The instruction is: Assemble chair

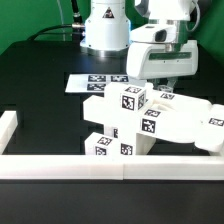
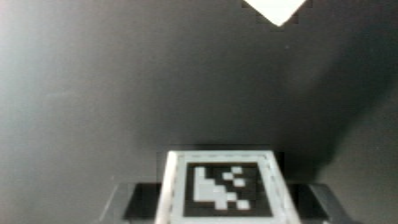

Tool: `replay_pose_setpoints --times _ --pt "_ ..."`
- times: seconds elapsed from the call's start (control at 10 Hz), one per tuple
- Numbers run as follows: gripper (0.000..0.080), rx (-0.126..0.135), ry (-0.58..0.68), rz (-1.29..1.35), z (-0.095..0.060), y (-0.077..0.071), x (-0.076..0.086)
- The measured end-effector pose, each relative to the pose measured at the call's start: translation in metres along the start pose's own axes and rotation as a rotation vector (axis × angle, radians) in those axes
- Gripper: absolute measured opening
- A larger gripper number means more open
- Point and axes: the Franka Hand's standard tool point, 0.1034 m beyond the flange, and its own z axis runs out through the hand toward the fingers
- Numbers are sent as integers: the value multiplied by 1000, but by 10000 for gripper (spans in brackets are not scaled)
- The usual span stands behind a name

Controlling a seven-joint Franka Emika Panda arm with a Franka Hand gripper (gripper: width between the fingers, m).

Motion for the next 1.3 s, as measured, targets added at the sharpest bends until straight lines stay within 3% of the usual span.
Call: replay_pose_setpoints --times 0.3,0.6,0.7,0.8,0.9,1.3 --pt "271 7 0 -4 -16 16 6" --pt "271 65 -15 42 -52 36 29" --pt "271 99 -34 73 -67 46 39" --pt "271 113 -34 111 -80 62 54" --pt "271 108 -29 121 -82 71 60" --pt "271 112 -38 111 -80 73 57"
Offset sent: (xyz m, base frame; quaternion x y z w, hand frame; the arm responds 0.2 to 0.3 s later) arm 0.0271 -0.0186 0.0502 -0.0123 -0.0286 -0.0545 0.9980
